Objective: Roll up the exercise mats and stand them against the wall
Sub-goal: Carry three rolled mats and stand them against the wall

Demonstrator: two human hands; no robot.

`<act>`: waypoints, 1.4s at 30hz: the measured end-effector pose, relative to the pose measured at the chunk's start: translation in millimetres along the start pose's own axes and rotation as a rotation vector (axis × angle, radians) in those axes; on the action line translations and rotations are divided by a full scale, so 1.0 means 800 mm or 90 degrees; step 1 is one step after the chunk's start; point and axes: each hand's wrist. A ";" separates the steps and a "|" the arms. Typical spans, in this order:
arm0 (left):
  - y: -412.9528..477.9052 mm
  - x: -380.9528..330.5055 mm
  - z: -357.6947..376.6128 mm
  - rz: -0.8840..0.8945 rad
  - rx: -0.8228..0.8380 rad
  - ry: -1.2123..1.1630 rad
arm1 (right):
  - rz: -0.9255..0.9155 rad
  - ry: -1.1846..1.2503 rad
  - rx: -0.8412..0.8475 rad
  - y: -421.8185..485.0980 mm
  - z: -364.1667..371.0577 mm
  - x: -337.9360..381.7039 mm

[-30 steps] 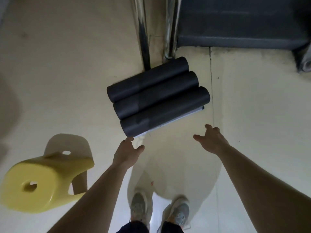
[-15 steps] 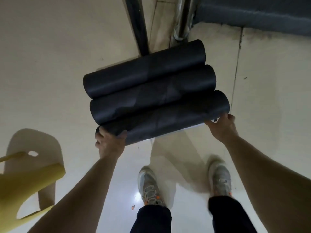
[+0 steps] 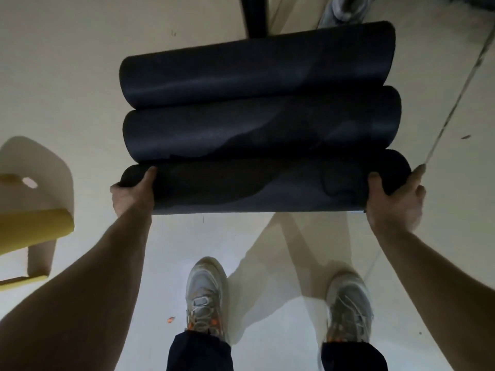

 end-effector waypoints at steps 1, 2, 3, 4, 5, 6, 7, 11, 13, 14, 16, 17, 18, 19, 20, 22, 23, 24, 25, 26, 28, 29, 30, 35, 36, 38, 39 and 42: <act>-0.001 0.005 -0.002 0.012 -0.006 -0.011 | -0.013 -0.015 0.010 -0.006 0.000 0.002; -0.002 0.010 -0.002 0.028 -0.013 -0.014 | -0.027 -0.028 0.023 -0.013 0.001 0.003; -0.002 0.016 0.000 0.049 -0.021 -0.003 | -0.042 -0.039 0.034 -0.018 0.001 0.001; -0.001 0.020 0.002 0.070 -0.027 0.025 | -0.057 -0.053 0.043 -0.022 0.003 0.000; 0.003 0.024 0.005 0.084 -0.032 0.064 | -0.071 -0.069 0.050 -0.024 0.006 -0.001; 0.007 0.025 0.009 0.097 -0.031 0.103 | -0.082 -0.083 0.052 -0.023 0.008 -0.002; 0.011 0.024 0.011 0.108 -0.025 0.133 | -0.096 -0.092 0.051 -0.021 0.012 -0.004; 0.004 0.005 0.004 0.159 -0.033 0.296 | -0.056 -0.057 0.048 -0.023 0.021 -0.008; -0.012 -0.007 0.000 0.396 -0.082 0.400 | 0.145 0.069 -0.010 -0.044 0.031 0.004; -0.026 -0.018 0.001 0.533 -0.048 0.423 | 0.266 0.127 -0.031 -0.062 0.039 0.011; -0.055 -0.046 0.014 0.689 0.127 0.447 | 0.384 0.254 0.033 -0.104 0.070 0.023; -0.069 -0.059 0.026 0.709 0.212 0.484 | 0.384 0.345 0.094 -0.120 0.090 0.028; -0.080 -0.069 0.039 0.729 0.258 0.548 | 0.390 0.429 0.148 -0.132 0.113 0.033; -0.087 -0.076 0.051 0.753 0.259 0.631 | 0.406 0.503 0.171 -0.139 0.137 0.036; -0.089 -0.077 0.061 0.768 0.241 0.693 | 0.427 0.580 0.160 -0.142 0.157 0.038; -0.088 -0.077 0.069 0.772 0.207 0.737 | 0.459 0.685 0.093 -0.146 0.176 0.055; -0.086 -0.078 0.070 0.775 0.198 0.743 | 0.459 0.707 0.052 -0.146 0.181 0.055; -0.085 -0.079 0.069 0.774 0.192 0.749 | 0.463 0.725 0.024 -0.148 0.186 0.053; -0.085 -0.079 0.069 0.764 0.195 0.753 | 0.459 0.738 0.018 -0.152 0.188 0.047; -0.089 -0.076 0.068 0.748 0.210 0.763 | 0.449 0.744 0.025 -0.158 0.186 0.040; -0.097 -0.059 0.065 0.718 0.262 0.808 | 0.435 0.711 0.059 -0.175 0.174 0.026; -0.101 -0.046 0.066 0.709 0.296 0.834 | 0.427 0.692 0.078 -0.184 0.167 0.015; -0.104 -0.034 0.065 0.692 0.335 0.849 | 0.424 0.676 0.101 -0.194 0.158 0.005; -0.087 -0.010 0.070 0.575 0.444 0.709 | 0.401 0.669 0.279 -0.222 0.149 -0.040; -0.081 -0.011 0.072 0.555 0.473 0.657 | 0.400 0.664 0.287 -0.223 0.159 -0.042; -0.067 -0.012 0.083 0.549 0.514 0.608 | 0.404 0.673 0.250 -0.223 0.184 -0.048; -0.060 -0.011 0.087 0.552 0.516 0.602 | 0.408 0.680 0.214 -0.225 0.196 -0.049; -0.048 -0.009 0.094 0.552 0.519 0.592 | 0.422 0.731 0.105 -0.232 0.217 -0.051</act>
Point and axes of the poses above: each hand's wrist, its own y-axis towards the middle knuckle, its own z-axis out of the palm, x = y × z, and after that the axes turned 11 degrees about y, right-handed
